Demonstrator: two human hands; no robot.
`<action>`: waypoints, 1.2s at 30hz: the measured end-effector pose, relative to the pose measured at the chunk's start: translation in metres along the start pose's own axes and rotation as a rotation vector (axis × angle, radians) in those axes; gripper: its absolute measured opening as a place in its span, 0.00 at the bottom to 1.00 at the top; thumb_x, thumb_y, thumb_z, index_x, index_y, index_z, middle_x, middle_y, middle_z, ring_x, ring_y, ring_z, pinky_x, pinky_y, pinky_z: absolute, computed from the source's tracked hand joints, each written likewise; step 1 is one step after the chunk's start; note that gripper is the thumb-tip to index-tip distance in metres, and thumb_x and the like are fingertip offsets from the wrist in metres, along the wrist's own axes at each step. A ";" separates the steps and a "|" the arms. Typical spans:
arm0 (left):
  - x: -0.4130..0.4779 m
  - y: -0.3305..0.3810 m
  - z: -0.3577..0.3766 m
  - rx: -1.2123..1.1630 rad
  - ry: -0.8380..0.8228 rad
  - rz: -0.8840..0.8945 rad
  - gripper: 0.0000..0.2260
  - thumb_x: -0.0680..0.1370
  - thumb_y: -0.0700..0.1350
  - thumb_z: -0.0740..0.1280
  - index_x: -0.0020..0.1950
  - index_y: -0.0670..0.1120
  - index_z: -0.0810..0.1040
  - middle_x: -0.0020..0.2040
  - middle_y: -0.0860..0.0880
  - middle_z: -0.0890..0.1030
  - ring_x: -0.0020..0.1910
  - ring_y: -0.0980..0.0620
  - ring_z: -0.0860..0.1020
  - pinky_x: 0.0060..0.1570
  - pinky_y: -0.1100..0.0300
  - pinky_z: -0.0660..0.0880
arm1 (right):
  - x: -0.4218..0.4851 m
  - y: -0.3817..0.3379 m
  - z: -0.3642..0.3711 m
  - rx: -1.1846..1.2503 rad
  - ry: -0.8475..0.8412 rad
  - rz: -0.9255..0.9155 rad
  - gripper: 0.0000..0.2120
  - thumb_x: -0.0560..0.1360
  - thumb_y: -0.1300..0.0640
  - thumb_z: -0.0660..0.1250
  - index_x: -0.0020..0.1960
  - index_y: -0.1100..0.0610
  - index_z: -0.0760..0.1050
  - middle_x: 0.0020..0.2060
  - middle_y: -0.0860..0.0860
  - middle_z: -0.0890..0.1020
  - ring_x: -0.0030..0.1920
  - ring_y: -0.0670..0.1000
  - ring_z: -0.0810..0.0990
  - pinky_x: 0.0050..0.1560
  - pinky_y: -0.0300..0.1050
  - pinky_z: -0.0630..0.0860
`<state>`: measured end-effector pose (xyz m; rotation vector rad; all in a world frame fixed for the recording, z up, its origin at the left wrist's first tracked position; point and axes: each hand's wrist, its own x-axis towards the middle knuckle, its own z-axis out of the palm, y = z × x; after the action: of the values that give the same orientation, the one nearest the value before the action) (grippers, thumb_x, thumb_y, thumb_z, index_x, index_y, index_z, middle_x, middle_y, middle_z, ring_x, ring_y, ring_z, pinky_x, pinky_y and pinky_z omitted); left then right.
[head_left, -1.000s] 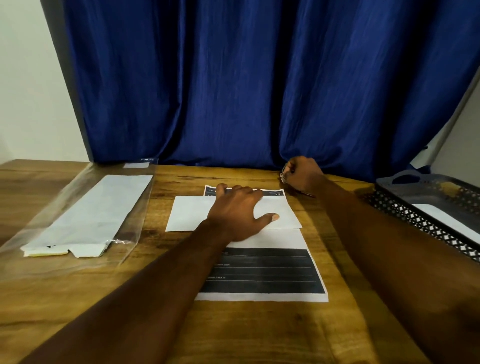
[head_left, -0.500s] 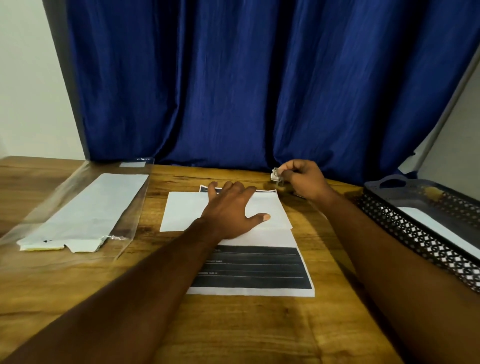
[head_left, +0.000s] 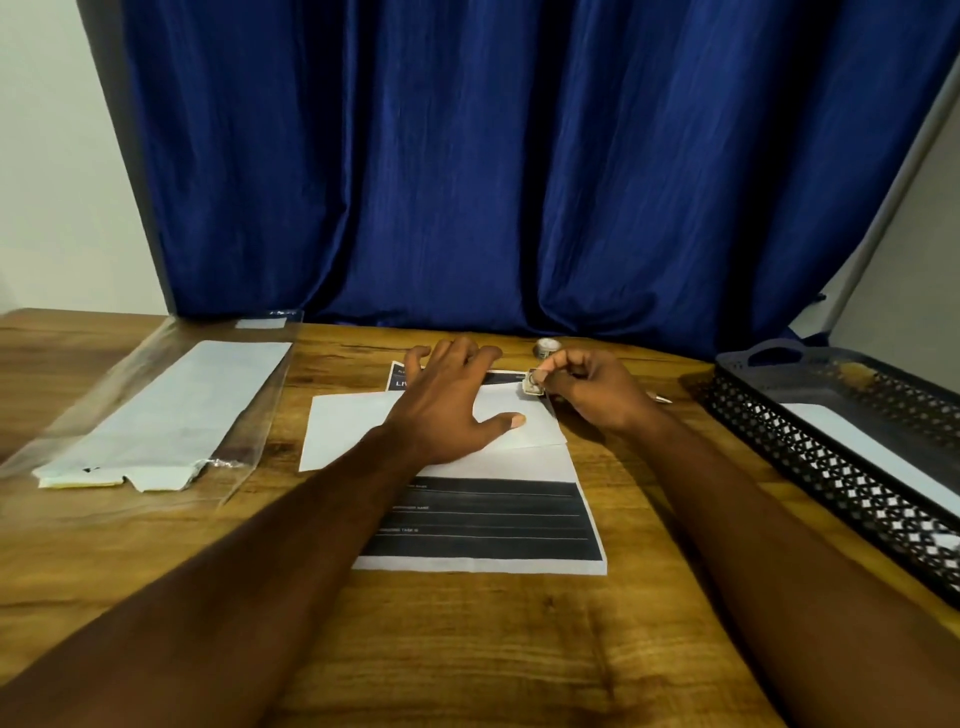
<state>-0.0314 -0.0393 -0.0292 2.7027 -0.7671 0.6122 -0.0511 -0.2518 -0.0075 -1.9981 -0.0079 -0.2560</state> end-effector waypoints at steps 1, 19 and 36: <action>0.000 0.000 0.000 -0.010 -0.022 -0.014 0.35 0.77 0.72 0.63 0.79 0.55 0.63 0.75 0.51 0.67 0.74 0.49 0.64 0.75 0.42 0.53 | 0.000 0.000 0.000 -0.006 -0.004 -0.001 0.05 0.81 0.61 0.71 0.49 0.54 0.85 0.49 0.49 0.88 0.53 0.49 0.86 0.59 0.46 0.81; 0.023 0.006 -0.002 -0.269 -0.267 -0.286 0.33 0.77 0.60 0.73 0.80 0.53 0.67 0.80 0.48 0.66 0.78 0.45 0.64 0.73 0.46 0.67 | -0.004 0.009 0.001 0.048 0.071 0.005 0.04 0.80 0.63 0.72 0.52 0.58 0.84 0.42 0.48 0.85 0.41 0.43 0.82 0.41 0.32 0.76; 0.020 0.026 -0.004 -0.032 0.082 -0.200 0.20 0.83 0.58 0.65 0.73 0.54 0.75 0.75 0.51 0.74 0.74 0.49 0.69 0.73 0.44 0.54 | -0.008 -0.002 0.014 0.405 0.041 0.089 0.21 0.76 0.64 0.77 0.64 0.45 0.79 0.51 0.51 0.88 0.43 0.48 0.84 0.38 0.39 0.79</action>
<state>-0.0313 -0.0682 -0.0133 2.6630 -0.4747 0.6514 -0.0563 -0.2376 -0.0129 -1.5864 0.0520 -0.2183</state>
